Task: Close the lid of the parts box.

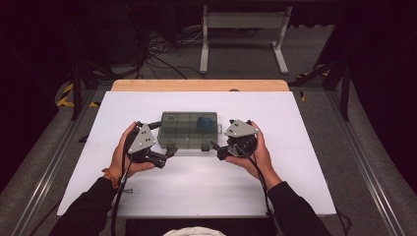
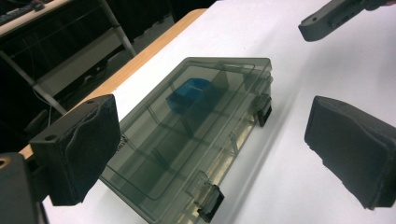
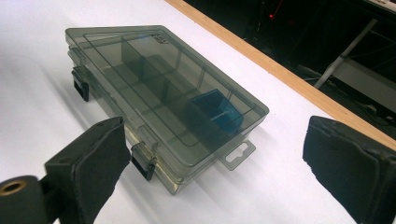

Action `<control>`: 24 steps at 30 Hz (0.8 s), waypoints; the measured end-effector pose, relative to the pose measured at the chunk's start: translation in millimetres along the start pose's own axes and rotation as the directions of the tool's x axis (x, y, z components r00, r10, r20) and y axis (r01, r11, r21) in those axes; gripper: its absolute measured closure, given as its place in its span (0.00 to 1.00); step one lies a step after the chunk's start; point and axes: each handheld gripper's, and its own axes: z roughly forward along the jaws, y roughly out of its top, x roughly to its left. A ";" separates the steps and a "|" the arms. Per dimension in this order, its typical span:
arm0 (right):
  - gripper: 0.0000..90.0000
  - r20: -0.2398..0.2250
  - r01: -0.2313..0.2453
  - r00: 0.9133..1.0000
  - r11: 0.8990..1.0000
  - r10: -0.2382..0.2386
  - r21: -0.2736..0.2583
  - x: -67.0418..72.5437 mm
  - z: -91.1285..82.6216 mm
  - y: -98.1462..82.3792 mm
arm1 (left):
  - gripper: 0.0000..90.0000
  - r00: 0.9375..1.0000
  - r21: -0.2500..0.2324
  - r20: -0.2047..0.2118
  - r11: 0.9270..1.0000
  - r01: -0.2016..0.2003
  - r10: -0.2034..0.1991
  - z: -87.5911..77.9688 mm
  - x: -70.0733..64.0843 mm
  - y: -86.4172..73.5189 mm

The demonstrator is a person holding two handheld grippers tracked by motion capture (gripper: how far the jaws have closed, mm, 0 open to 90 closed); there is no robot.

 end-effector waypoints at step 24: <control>0.08 0.007 0.030 1.000 1.000 -0.030 0.007 5.4 -23.7 -8.3 | 0.05 1.000 -0.025 0.004 1.000 -0.016 0.016 -29.0 -10.7 -3.9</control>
